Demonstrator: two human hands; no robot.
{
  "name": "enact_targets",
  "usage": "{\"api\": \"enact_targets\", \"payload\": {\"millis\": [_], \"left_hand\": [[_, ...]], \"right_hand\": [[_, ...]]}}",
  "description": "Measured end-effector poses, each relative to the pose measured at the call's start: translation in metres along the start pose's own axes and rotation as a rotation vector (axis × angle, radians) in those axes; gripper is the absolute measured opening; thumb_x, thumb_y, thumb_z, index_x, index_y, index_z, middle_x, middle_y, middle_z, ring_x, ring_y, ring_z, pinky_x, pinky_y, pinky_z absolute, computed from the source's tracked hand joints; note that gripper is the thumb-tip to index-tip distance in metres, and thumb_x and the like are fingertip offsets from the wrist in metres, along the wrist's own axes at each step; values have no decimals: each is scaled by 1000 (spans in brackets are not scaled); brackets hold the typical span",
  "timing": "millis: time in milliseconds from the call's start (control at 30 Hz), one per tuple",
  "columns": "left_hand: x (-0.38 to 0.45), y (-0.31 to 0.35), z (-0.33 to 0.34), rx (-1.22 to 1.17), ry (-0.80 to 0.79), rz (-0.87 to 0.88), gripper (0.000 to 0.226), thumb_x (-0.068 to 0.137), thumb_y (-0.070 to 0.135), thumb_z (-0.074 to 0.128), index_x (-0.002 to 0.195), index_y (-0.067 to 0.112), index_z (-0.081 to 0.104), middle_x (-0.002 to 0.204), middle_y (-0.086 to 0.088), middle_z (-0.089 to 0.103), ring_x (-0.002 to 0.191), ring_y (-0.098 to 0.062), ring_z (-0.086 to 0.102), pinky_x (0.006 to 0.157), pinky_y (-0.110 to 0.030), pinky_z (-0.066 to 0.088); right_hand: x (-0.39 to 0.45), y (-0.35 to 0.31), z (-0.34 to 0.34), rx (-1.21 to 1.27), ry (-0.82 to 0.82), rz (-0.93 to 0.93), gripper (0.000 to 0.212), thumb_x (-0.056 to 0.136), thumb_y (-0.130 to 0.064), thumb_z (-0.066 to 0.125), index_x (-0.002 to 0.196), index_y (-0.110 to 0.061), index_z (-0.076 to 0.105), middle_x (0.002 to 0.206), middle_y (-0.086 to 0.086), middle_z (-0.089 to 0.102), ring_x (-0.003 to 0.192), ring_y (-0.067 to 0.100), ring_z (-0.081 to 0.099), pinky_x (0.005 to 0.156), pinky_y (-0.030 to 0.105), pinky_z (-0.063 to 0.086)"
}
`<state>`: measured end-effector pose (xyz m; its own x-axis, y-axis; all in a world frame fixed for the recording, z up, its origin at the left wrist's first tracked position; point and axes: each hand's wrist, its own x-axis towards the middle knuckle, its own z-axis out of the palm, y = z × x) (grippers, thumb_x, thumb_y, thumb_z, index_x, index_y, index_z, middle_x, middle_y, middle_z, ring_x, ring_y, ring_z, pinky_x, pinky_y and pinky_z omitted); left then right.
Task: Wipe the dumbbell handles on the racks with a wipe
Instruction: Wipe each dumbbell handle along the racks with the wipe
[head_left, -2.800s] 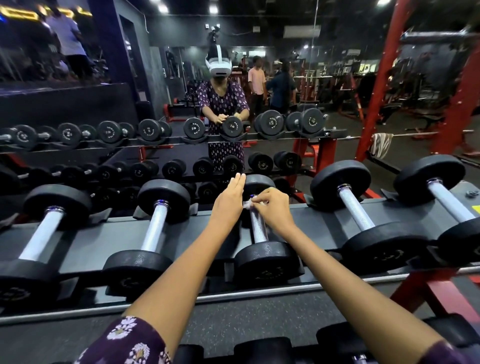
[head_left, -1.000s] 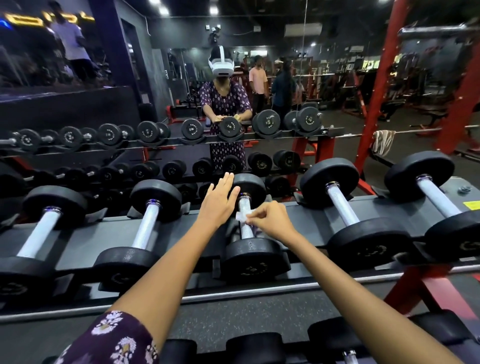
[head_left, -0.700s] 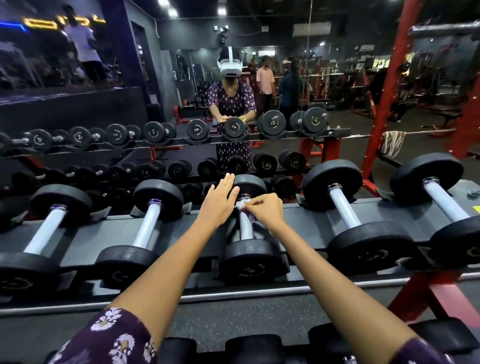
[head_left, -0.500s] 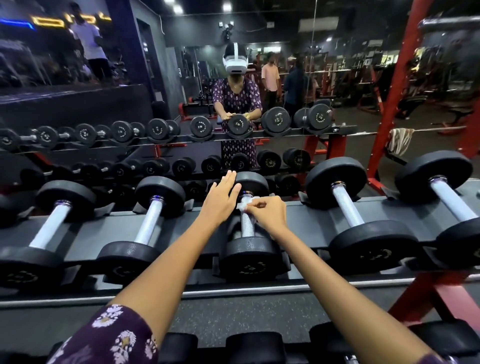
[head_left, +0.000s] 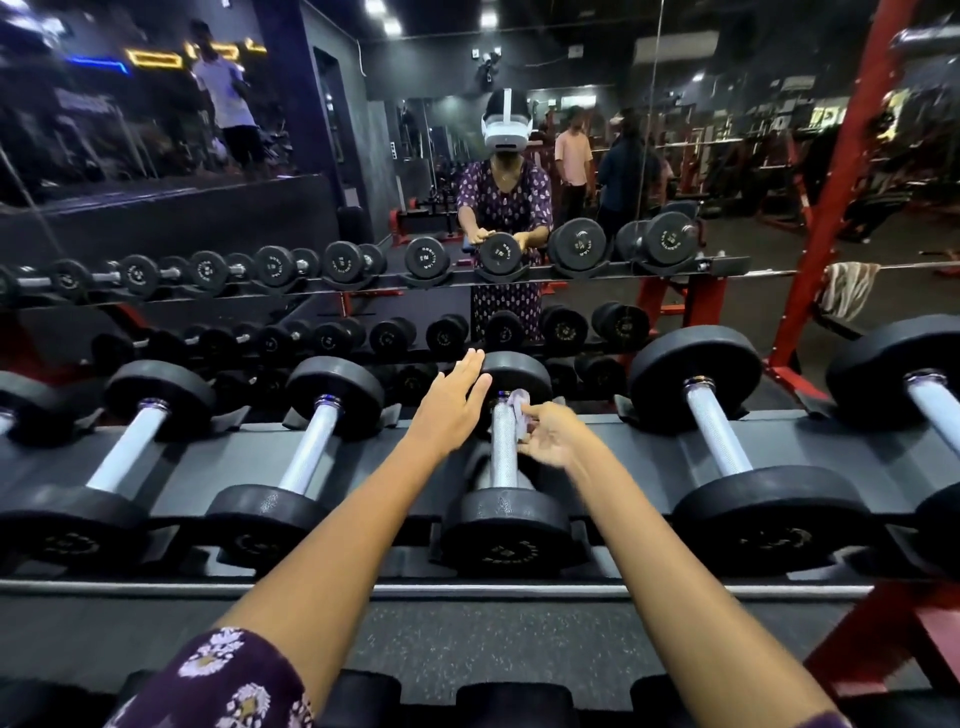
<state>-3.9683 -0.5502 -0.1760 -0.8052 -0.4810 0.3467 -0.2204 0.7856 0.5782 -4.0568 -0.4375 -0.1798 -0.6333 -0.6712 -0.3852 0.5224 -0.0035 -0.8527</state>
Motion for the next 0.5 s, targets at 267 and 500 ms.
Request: {"api": "enact_targets", "payload": {"millis": [267,500], "left_hand": [[1,-2,2,-18,26,8,47,106,24,34,151,11,28,159,-4,24,147,-17,20,118,-32,6],[3,-5,3,-11,13,7,49,105,24,37,152,13,27,159,-3,24,146,-20,23,120,-35,9]], "right_hand": [[3,1,7,-6,24,-28,26,97,1,32,84,0,54,76,14,53,67,24,53,49,29,51],[3,4,4,-259,74,-142,11,91,1,48,82,-3,53,70,8,53,60,14,51,54,28,46]]}}
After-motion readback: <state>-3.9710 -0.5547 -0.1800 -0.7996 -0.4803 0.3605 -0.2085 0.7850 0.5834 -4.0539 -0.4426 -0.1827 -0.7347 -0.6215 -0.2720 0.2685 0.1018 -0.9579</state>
